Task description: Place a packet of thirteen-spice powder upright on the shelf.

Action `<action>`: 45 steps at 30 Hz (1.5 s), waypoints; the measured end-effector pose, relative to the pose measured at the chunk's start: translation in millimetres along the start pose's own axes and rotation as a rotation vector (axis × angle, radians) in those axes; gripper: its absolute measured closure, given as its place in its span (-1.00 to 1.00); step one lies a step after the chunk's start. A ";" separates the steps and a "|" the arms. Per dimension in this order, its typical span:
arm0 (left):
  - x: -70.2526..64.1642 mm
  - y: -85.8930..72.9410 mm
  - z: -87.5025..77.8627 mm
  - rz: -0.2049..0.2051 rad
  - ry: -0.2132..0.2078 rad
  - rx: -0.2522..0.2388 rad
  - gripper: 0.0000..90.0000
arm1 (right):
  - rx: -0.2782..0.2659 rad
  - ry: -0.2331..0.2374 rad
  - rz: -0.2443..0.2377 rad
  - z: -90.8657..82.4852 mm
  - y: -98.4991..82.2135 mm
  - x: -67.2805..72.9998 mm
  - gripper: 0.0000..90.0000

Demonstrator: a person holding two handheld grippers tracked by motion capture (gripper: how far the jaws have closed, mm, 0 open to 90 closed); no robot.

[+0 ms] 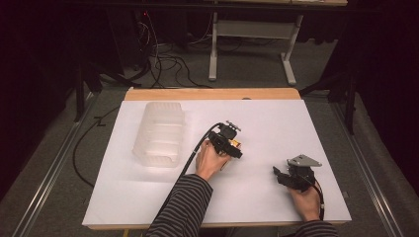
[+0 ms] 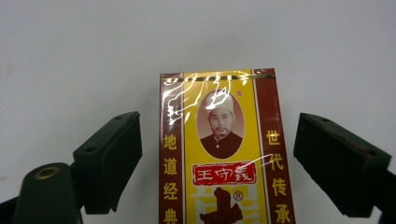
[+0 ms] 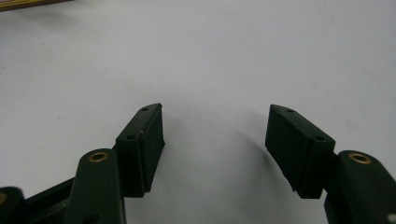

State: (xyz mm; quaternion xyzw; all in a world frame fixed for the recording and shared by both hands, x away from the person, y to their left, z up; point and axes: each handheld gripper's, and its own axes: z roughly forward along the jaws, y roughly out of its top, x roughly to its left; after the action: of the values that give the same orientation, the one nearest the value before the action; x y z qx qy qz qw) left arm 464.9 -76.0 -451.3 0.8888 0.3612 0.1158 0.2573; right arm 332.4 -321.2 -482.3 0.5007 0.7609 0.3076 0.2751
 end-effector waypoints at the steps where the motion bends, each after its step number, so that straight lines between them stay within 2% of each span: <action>1: 0.1 -0.2 1.8 0.001 0.003 0.004 -0.64 | 0.000 -0.001 0.000 -0.1 0.0 0.2 -0.16; 7: 0.8 -0.3 7.3 -0.010 -0.005 0.028 -0.54 | 0.003 -0.001 -0.003 -0.3 0.1 0.3 -0.16; 10: 0.0 -0.5 9.2 -0.002 0.001 0.042 -0.45 | 0.003 -0.003 -0.003 -0.4 0.0 0.7 -0.16; 17: -1.5 -0.1 8.2 -0.005 -0.012 0.044 -0.31 | -0.001 -0.005 -0.006 -0.4 0.0 1.2 -0.16; 28: -2.0 -0.6 4.8 0.000 -0.011 0.057 -0.29 | -0.002 -0.007 -0.007 -0.4 -0.1 1.4 -0.16; 37: -3.5 -0.9 -9.5 0.031 0.007 0.030 -0.28 | -0.002 -0.007 -0.007 -0.4 -0.1 1.4 -0.16; 41: -0.6 -3.0 -18.5 0.015 -0.012 0.001 -0.28 | -0.001 -0.007 -0.007 -0.4 -0.1 1.4 -0.16; 45: 0.2 -5.5 -25.0 0.016 -0.013 -0.021 -0.28 | -0.001 -0.007 -0.007 -0.4 -0.1 1.4 -0.16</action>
State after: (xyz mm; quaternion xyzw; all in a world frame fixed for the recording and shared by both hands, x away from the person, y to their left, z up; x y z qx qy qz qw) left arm 452.0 -63.2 -433.2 0.8897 0.3511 0.1159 0.2679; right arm 331.6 -320.0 -482.3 0.4991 0.7614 0.3055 0.2791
